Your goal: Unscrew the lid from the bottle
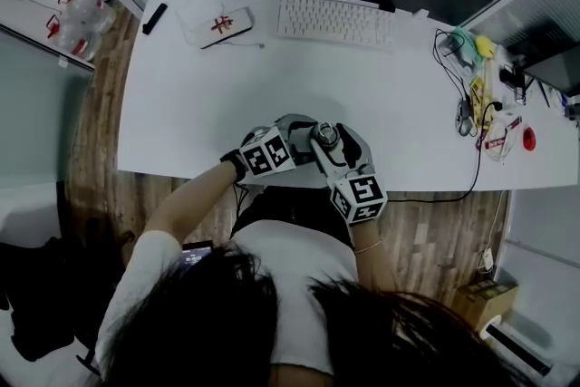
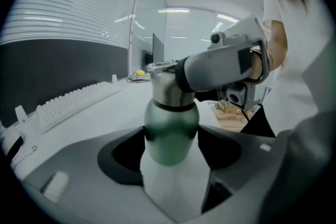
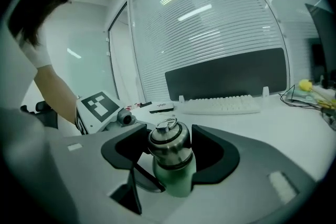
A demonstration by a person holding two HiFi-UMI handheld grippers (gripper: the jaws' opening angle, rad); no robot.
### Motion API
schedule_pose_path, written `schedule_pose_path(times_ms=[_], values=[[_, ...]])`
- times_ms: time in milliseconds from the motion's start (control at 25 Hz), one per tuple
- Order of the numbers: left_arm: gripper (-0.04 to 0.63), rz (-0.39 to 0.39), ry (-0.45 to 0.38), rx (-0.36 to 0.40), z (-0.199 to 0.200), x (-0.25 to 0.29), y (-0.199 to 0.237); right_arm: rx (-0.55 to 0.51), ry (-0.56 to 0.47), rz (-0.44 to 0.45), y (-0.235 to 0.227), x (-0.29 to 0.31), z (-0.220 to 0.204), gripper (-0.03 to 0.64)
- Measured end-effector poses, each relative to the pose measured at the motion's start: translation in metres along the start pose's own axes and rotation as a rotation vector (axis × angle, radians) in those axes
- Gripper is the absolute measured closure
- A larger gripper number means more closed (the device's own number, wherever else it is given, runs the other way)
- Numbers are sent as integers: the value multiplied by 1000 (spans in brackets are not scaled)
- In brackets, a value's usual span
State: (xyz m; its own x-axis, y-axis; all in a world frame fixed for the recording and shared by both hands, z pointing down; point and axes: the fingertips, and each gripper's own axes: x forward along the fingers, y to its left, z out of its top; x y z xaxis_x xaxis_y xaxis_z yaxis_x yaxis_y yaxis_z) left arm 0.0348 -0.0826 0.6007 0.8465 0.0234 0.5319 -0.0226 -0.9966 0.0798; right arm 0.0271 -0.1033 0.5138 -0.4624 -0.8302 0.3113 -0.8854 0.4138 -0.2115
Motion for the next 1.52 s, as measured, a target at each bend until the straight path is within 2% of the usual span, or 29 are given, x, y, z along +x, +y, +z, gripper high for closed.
schedule_pose_path(times_ms=[200, 360, 520, 880, 1120, 1280, 1520], values=[[225, 16, -15, -10, -1, 0, 1, -39, -11, -9, 0, 1, -1, 372], [225, 0, -17, -4, -2, 0, 1, -69, -9, 57, 1, 1, -2, 364], [225, -48, -11, 22, -2, -1, 0, -108, 28, 199, 5, 1, -3, 364], [227, -173, 36, 114, -6, -4, 0, -213, 119, 596, 16, 1, -2, 364], [227, -235, 41, 152, -7, -4, 0, -221, 166, 758, 19, 0, -4, 364], [229, -257, 47, 167, -7, -4, 0, -231, 188, 805, 18, 0, -4, 365], [225, -261, 44, 155, -8, -5, 1, -176, 170, 783, 15, -2, 3, 365]])
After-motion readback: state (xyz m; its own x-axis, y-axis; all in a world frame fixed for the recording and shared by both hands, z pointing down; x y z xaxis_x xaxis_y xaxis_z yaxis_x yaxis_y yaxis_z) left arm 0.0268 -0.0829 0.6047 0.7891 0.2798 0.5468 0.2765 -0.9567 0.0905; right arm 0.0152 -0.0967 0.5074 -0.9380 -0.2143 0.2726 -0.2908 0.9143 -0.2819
